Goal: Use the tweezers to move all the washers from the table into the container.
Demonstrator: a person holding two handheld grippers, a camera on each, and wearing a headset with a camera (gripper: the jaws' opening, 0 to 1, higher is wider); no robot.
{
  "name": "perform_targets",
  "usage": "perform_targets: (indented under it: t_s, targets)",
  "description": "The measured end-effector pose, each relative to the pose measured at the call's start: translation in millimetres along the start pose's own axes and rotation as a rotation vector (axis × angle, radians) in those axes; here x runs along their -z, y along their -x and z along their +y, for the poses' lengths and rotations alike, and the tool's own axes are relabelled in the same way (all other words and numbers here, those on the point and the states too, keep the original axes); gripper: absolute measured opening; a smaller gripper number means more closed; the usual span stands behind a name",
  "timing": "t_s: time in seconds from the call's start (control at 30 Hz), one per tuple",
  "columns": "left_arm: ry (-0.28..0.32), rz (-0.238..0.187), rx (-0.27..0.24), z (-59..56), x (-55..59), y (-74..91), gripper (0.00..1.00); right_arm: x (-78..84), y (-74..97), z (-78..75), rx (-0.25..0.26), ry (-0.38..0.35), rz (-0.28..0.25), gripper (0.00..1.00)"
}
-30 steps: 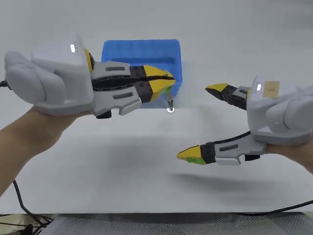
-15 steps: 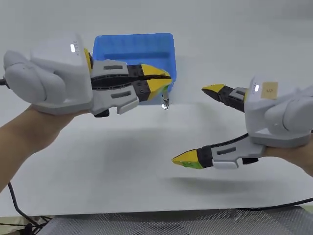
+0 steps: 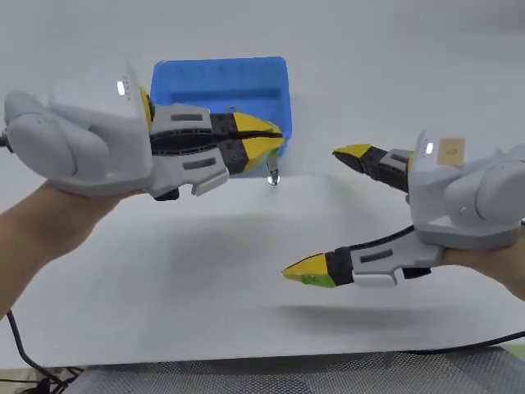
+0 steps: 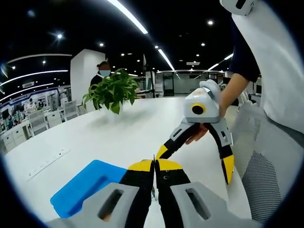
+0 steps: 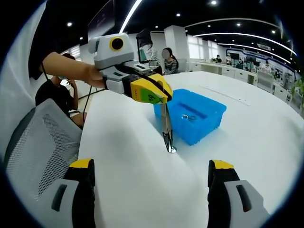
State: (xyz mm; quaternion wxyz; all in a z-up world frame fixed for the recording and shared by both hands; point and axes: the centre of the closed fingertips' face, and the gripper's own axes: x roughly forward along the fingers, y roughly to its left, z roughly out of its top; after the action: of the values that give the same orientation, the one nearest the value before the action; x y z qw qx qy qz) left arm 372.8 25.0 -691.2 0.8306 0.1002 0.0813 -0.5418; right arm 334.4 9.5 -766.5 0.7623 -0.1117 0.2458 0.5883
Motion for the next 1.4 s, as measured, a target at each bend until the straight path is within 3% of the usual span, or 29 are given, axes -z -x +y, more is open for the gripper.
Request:
perform_targets:
  t_s: [0.23,0.3,0.47,0.67,0.77,0.9,1.0,1.1,1.17,1.4]
  targets:
    - [0.002,0.006,0.002,-1.2,2.6,-0.8,0.05,1.3,0.7,1.3,-0.004,-0.006,0.004,0.99]
    - [-0.026,0.032,0.018,-4.0,3.1,0.3,0.05,1.2,0.5,2.2,-0.008,-0.005,0.005,0.99]
    - [-0.024,0.072,0.052,-11.4,4.1,1.7,0.05,-5.8,-4.0,2.3,-0.020,-0.007,-0.009,0.98]
    - [0.008,0.088,0.020,-7.8,6.1,3.2,0.05,-15.6,-19.3,9.6,-0.095,0.020,-0.012,0.89]
    - [0.019,0.095,0.014,-6.5,6.4,3.0,0.05,-8.9,-30.3,8.3,-0.128,0.081,0.048,0.79]
    - [0.020,0.102,0.018,-7.9,6.8,2.6,0.05,-11.9,-40.8,4.8,-0.160,0.095,0.051,0.61]
    - [0.031,0.100,0.017,-9.0,7.1,2.4,0.05,-16.0,-45.4,-1.8,-0.157,0.172,0.062,0.43]
    - [0.037,0.098,0.014,-7.8,7.7,2.4,0.05,-14.8,-49.2,-5.1,-0.164,0.203,0.087,0.34]
    - [0.044,0.096,0.016,-7.8,7.9,2.1,0.05,-14.8,-51.2,-11.7,-0.142,0.256,0.099,0.26]
    - [0.052,0.097,0.025,-9.7,8.1,0.3,0.05,-22.0,-52.5,-15.5,-0.157,0.265,0.084,0.15]
